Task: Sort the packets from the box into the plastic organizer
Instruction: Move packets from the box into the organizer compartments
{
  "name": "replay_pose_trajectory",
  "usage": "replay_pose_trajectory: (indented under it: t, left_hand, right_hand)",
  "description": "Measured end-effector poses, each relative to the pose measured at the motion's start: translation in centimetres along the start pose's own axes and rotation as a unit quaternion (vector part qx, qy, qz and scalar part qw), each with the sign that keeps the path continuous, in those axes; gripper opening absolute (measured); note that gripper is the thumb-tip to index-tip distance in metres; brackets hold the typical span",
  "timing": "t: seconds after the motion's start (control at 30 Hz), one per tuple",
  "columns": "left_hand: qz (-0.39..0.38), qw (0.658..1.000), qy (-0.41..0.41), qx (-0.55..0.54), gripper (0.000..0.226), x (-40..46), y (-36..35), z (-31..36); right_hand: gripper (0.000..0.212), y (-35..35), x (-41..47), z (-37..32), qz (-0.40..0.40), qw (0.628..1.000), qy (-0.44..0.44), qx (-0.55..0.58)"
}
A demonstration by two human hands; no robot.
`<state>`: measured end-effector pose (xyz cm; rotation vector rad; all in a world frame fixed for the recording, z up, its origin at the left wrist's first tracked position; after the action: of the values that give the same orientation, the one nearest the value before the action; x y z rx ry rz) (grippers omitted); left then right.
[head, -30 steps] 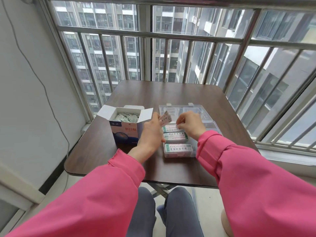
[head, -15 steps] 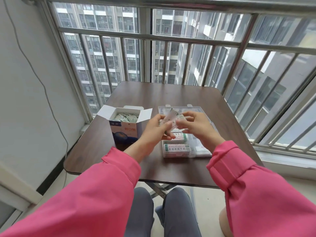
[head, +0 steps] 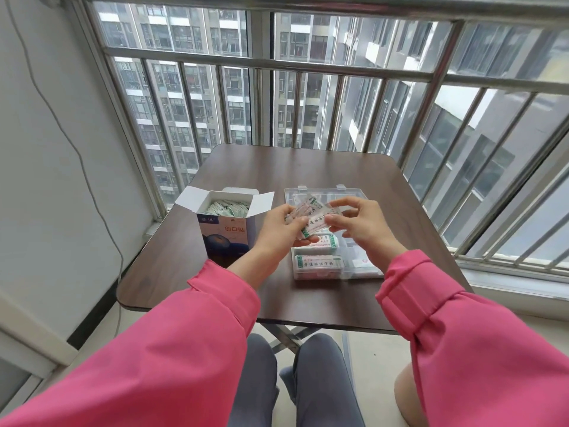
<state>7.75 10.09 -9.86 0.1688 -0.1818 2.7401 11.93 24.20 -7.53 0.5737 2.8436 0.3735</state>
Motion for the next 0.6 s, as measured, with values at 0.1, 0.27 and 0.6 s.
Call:
replay_pose_trajectory:
  t: [0.1, 0.27, 0.6]
  left_hand:
    - [0.011, 0.998, -0.021, 0.052, 0.008, 0.3, 0.3, 0.0]
    - [0.027, 0.992, -0.04, 0.115, 0.009, 0.4, 0.8, -0.5]
    - [0.025, 0.935, -0.077, 0.345, 0.026, 1.4, 1.5, -1.1]
  right_hand:
    - [0.018, 0.2, 0.6, 0.6, 0.002, 1.0, -0.012, -0.001]
    - [0.018, 2.4, 2.2, 1.8, 0.103, 0.994, -0.028, 0.035]
    - [0.019, 0.7, 4.2, 2.0, 0.129, 0.986, -0.072, -0.072]
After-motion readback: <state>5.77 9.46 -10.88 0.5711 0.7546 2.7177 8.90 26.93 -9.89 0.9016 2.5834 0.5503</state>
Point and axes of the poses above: each hand's wrist, its own x-axis towards the middle knuckle, its own y-axis out of the back of the hand, z = x × y, the point moved 7 cm from there along x, towards the middle knuckle, and after that the axes turned 11 degrees about -y, right-handed, at the moved point
